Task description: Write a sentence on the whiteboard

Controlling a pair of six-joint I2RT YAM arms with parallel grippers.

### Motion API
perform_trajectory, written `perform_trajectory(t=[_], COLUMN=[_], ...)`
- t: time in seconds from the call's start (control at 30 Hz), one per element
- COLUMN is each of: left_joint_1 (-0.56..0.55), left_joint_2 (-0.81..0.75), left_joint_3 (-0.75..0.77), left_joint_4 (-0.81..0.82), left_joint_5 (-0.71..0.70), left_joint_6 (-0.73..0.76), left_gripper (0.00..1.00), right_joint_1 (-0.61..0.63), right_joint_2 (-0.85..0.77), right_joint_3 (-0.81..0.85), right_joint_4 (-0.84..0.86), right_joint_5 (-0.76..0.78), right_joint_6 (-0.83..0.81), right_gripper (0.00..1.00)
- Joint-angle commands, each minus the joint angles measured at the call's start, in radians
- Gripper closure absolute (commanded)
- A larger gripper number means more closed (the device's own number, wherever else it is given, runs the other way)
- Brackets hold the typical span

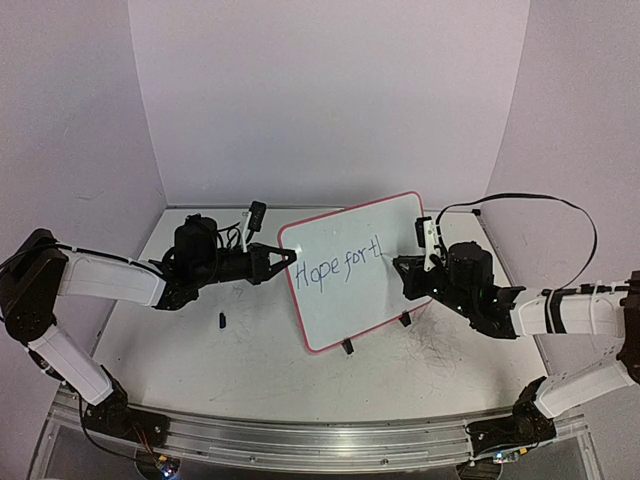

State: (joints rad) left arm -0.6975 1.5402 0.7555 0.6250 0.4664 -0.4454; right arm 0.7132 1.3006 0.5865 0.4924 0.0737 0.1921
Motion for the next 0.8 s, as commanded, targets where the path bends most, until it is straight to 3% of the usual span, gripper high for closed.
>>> perform_trajectory(t=[0.0,0.77], left_joint_1=[0.006,0.006], left_joint_2=[-0.023,-0.023], left_joint_3=[0.008,0.012], left_joint_4=[-0.016,-0.018], left_joint_5=[-0.045,-0.042], left_joint_6=[0.073,0.074], left_gripper=[1.0,1.0], right_joint_1=[-0.003,-0.002], right_joint_2=[0.006,0.024], right_joint_3=[0.047,0.069], right_joint_4=[0.015,-0.008], right_joint_5=[0.017,0.093], right_joint_6=[-0.004,0.013], right_gripper=[1.0,1.0])
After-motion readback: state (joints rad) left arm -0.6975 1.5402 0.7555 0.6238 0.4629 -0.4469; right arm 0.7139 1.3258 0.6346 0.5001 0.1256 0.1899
